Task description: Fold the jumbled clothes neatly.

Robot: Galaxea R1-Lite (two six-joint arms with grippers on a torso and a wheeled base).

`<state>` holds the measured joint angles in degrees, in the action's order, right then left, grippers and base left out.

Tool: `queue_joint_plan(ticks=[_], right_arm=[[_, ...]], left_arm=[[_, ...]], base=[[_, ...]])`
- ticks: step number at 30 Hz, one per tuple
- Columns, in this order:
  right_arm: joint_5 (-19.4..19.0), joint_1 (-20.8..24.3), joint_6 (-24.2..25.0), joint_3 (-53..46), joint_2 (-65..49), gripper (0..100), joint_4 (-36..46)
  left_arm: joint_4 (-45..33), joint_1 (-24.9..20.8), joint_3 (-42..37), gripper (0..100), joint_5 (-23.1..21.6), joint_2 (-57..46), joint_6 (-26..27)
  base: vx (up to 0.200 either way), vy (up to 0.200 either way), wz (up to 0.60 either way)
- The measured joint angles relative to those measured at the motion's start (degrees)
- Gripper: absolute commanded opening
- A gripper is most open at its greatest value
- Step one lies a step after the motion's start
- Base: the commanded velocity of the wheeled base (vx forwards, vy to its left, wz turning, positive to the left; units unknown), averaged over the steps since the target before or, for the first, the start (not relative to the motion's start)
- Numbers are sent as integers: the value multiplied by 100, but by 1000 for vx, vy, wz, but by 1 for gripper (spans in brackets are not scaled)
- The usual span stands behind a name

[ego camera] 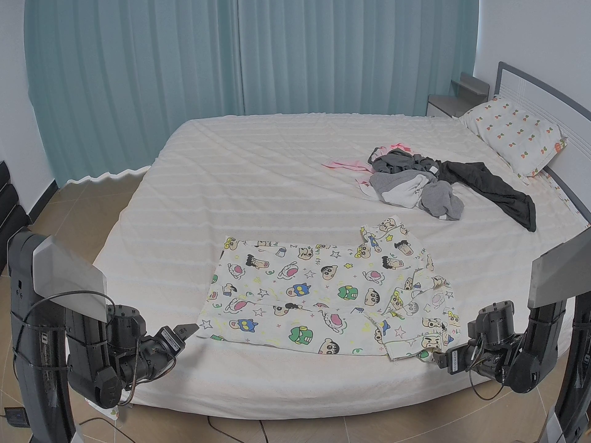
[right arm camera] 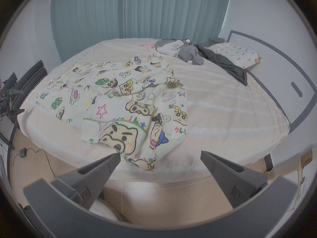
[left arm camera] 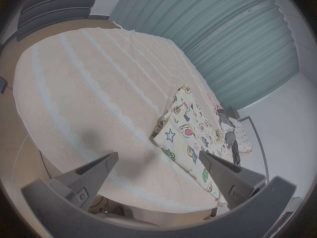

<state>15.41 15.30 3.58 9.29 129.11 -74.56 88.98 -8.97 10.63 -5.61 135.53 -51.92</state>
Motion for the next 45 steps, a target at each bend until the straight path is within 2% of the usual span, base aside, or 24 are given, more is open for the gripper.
queue_joint_plan(ticks=[9,12,25,37,45], right_arm=[[323,156,-9,-83,523,100,-1240],[358,162,-72,-124,645,100,-1396],[796,55,-524,-347,780,100,-1445],[816,-56,-884,-773,410,100,-1442],[741,-61,-924,-828,52,100,-1442]], left_arm=[[0,-1,0,100,0,0,0],[0,-6,2,100,0,0,2],[0,-1,0,100,0,7,0],[0,-9,0,100,6,7,0],[0,-10,2,100,6,7,2]], base=[[0,0,0],[0,0,0],[0,0,0],[0,0,0],[0,0,0]])
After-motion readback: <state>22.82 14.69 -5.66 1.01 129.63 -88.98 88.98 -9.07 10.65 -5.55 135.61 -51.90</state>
